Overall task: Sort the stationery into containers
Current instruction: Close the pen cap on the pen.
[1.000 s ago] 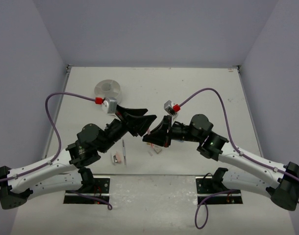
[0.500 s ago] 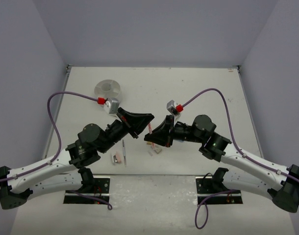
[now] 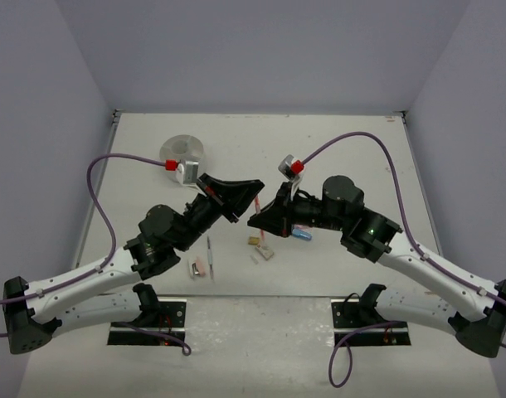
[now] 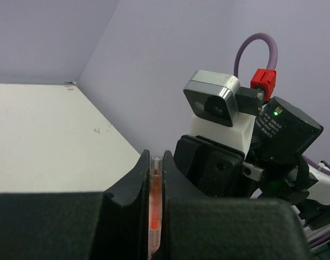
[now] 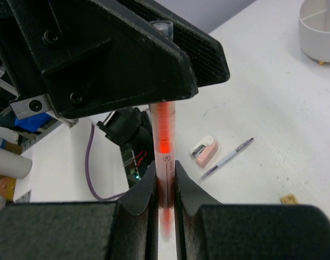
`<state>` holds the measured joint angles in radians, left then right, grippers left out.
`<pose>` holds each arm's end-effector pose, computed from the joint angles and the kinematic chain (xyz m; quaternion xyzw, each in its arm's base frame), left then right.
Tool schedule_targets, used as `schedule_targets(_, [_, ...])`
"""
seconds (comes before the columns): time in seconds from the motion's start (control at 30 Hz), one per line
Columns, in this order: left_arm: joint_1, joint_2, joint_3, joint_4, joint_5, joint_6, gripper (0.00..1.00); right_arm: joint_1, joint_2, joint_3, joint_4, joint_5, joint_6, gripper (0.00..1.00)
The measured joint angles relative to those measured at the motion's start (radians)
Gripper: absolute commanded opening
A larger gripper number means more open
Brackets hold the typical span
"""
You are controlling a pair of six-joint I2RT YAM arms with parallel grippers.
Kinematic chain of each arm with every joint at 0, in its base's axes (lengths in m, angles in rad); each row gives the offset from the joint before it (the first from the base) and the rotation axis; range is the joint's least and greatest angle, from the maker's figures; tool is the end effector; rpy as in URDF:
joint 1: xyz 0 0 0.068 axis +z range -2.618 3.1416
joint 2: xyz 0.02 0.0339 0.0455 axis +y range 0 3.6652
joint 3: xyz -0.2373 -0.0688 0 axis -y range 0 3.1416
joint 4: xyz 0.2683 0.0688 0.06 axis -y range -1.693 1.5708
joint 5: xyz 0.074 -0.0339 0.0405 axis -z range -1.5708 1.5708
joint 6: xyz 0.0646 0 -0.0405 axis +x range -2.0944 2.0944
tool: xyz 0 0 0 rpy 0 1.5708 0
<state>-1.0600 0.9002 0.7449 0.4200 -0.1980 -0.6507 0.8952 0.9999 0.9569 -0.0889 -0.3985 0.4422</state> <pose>0.1477 -0.2376 0.3531 0.0460 0.6080 -0.5572 0.5638 0.1648 0.2457 0.3440 -0.2927 0.6892 0.5173 0.4145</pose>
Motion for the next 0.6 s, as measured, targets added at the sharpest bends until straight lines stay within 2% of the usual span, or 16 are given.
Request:
schedule_targets(0.23, [0.016, -0.001, -0.089, 0.192, -0.008, -0.068, 0.0, -0.033, 0.111, 0.228, -0.276, -0.064, -0.065, 0.0])
schedule_targets(0.37, [0.019, -0.021, -0.101, 0.213, -0.041, -0.08, 0.0, -0.053, 0.165, 0.307, -0.348, -0.132, -0.105, 0.0])
schedule_targets(0.47, [0.018, -0.067, -0.065, 0.078, -0.078, -0.058, 0.0, -0.064, 0.178, 0.283, -0.301, -0.182, -0.14, 0.0])
schedule_targets(0.6, [0.021, -0.05, 0.112, -0.27, -0.101, 0.023, 0.0, -0.085, 0.136, 0.127, -0.089, -0.185, -0.213, 0.0])
